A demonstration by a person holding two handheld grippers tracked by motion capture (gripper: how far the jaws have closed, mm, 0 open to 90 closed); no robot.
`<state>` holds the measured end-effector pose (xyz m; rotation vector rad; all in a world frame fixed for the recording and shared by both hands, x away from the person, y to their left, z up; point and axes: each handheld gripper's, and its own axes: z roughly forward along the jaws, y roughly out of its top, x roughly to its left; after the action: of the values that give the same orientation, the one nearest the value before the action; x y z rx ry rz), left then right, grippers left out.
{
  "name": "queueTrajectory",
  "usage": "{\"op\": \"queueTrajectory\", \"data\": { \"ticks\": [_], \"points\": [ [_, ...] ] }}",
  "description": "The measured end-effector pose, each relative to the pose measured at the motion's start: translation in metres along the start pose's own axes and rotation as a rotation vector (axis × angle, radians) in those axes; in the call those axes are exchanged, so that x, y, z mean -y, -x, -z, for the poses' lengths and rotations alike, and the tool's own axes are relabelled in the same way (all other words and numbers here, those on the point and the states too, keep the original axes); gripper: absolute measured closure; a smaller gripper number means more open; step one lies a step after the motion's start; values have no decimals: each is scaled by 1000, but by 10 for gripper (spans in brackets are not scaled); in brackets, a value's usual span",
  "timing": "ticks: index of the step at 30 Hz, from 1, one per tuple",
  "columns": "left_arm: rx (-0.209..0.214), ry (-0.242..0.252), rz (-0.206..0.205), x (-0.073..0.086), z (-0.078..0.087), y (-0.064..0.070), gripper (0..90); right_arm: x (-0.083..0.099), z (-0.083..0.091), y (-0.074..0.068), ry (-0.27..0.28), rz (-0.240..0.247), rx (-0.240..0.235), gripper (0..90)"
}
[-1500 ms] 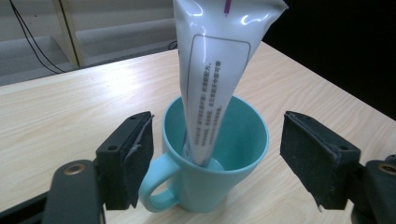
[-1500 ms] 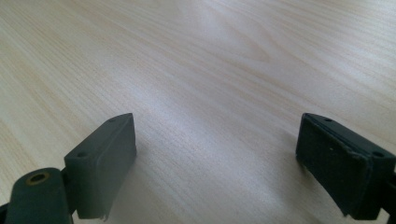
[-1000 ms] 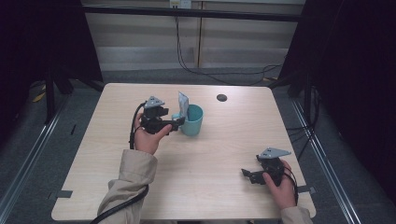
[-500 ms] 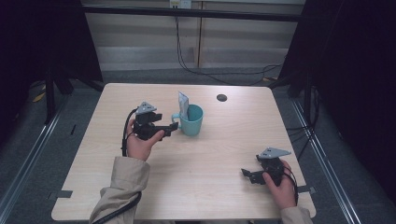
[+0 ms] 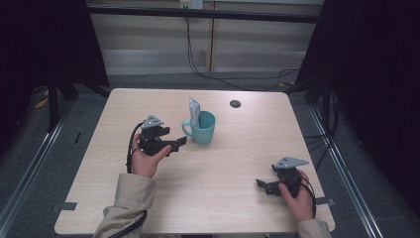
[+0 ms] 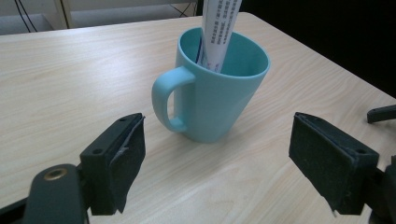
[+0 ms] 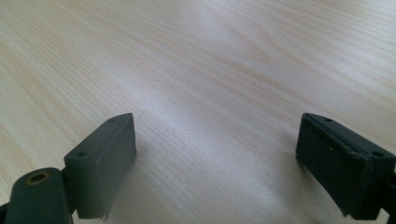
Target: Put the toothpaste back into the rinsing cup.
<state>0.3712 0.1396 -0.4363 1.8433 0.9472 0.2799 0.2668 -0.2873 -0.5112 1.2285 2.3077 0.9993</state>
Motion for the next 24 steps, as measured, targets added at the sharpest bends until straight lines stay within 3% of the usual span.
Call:
{"op": "queueTrajectory", "data": {
  "ticks": [24],
  "points": [
    [35,-21,16,21,9,-5,163,-1,0,0,-4,-1,-1,116]
  ]
}}
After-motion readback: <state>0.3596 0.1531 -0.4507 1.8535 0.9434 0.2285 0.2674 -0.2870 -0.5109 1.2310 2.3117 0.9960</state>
